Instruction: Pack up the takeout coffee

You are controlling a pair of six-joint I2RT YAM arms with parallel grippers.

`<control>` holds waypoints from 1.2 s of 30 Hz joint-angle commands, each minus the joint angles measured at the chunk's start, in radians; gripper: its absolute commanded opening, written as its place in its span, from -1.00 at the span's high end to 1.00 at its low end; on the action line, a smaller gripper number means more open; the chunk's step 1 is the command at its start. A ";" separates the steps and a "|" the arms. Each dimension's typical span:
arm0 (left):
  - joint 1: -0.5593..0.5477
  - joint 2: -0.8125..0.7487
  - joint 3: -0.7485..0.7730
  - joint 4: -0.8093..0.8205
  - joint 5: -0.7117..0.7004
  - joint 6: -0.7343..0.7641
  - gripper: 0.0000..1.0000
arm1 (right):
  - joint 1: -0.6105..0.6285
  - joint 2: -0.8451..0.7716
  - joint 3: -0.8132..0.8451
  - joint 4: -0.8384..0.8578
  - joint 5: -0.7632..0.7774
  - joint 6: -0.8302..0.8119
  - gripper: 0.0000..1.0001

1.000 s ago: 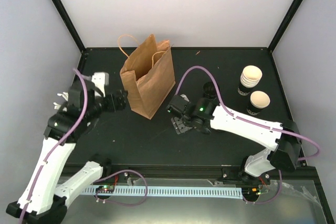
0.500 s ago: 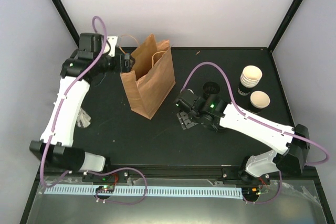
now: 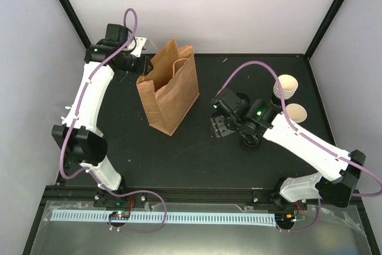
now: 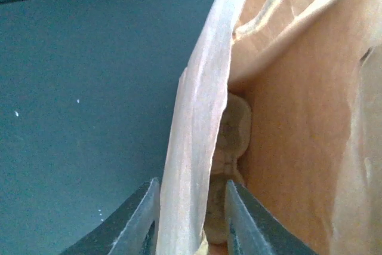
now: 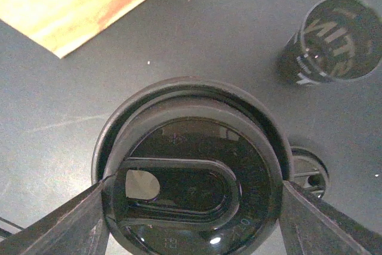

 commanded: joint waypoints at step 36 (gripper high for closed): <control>-0.440 -0.433 -0.400 0.276 -0.328 0.226 0.97 | -0.092 -0.157 0.430 -0.027 -0.110 -0.299 -0.37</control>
